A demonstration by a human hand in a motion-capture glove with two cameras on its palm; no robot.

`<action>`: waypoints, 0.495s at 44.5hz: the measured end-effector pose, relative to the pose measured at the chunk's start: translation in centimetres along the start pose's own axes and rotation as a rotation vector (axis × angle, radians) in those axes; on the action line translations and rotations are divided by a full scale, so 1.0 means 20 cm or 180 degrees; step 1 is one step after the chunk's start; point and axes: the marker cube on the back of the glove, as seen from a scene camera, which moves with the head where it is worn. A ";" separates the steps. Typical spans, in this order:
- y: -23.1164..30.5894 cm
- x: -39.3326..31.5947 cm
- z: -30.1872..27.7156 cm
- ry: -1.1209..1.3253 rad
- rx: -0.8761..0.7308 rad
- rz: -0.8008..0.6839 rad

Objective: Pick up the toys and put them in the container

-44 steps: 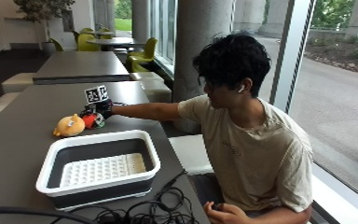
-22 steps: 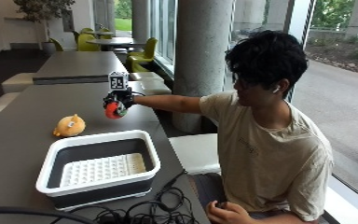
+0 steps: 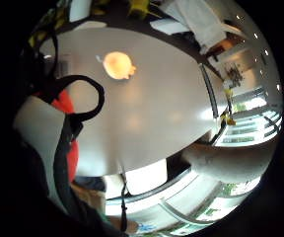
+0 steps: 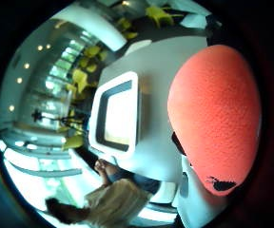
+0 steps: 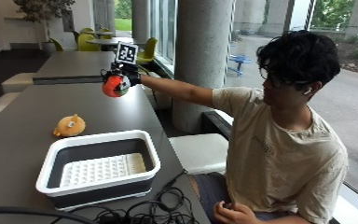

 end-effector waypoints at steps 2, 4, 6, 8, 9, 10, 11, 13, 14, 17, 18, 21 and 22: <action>-0.04 -0.11 -0.04 0.0019 0.0080 -0.0057; -0.07 -0.21 -0.07 -0.0010 0.0129 -0.0002; -0.11 -0.34 -0.09 -0.0040 0.0151 -0.0063; -0.17 -0.48 -0.11 -0.0098 0.0159 -0.0227; -0.19 -0.55 -0.12 -0.0115 0.0157 -0.0316; -0.21 -0.62 -0.13 -0.0112 0.0151 -0.0402; -0.24 -0.68 -0.14 -0.0097 0.0142 -0.0478; -0.27 -0.82 -0.14 -0.0074 0.0120 -0.0589; -0.29 -0.89 -0.14 -0.0065 0.0108 -0.0635; -0.34 -1.10 -0.12 -0.0036 0.0060 -0.0833; -0.35 -1.16 -0.11 -0.0025 0.0041 -0.0911; -0.37 -1.30 -0.05 0.0045 -0.0052 -0.1057; -0.38 -1.34 -0.02 0.0075 -0.0102 -0.1090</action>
